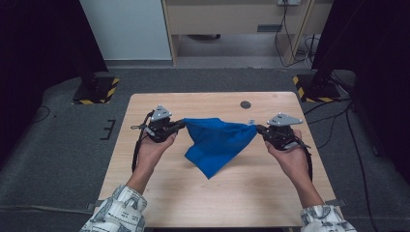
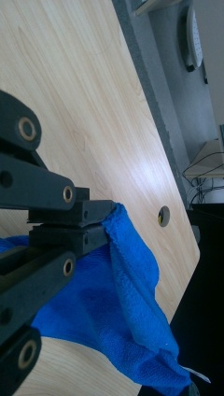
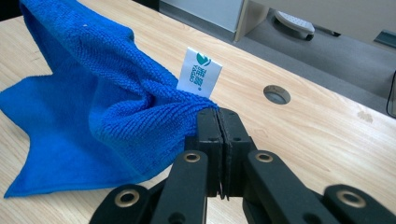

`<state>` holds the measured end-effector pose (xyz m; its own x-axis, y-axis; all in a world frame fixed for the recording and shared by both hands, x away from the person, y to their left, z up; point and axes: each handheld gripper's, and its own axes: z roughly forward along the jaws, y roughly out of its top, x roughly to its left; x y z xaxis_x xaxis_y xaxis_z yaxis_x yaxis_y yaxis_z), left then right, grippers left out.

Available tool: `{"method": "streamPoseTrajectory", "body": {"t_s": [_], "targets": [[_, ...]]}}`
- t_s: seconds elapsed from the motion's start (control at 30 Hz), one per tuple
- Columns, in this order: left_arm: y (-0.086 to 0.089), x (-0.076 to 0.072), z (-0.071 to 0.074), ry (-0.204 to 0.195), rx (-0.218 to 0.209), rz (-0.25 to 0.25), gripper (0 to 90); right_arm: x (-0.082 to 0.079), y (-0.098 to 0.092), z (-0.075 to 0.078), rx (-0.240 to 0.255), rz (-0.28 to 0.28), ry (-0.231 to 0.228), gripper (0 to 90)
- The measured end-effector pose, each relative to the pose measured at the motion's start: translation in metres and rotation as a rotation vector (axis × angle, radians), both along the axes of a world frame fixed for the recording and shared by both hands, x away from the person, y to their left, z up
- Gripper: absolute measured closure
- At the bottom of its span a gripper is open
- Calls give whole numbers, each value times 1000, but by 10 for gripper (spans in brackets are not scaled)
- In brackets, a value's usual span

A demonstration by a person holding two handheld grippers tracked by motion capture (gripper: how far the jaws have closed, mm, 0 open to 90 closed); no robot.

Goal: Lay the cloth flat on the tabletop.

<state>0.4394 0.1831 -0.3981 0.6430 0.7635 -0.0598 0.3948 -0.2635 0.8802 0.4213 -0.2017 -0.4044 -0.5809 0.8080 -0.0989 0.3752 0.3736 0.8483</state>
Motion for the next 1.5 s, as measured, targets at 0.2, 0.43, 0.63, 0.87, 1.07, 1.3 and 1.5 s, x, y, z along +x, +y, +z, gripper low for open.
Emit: {"method": "streamPoseTrajectory", "body": {"t_s": [0.2,0.43,0.63,0.87,1.07,1.3,1.5], "targets": [[0,-1,6,-5,-1,3,882,0,-2,9,8,1,-21,888],[0,-4,9,-15,6,7,879,-2,-3,14,11,6,-32,888],[0,-1,10,-18,21,18,879,6,1,14,19,-3,-29,888],[2,-14,18,-42,23,5,875,-3,-4,19,30,9,-50,888],[-3,-25,26,-55,27,-7,874,-13,-9,25,40,16,-70,888],[-5,-37,39,-88,19,-31,874,-23,-16,35,62,21,-100,888],[-8,-41,46,-106,24,-43,872,-30,-20,41,71,24,-116,888]]}}
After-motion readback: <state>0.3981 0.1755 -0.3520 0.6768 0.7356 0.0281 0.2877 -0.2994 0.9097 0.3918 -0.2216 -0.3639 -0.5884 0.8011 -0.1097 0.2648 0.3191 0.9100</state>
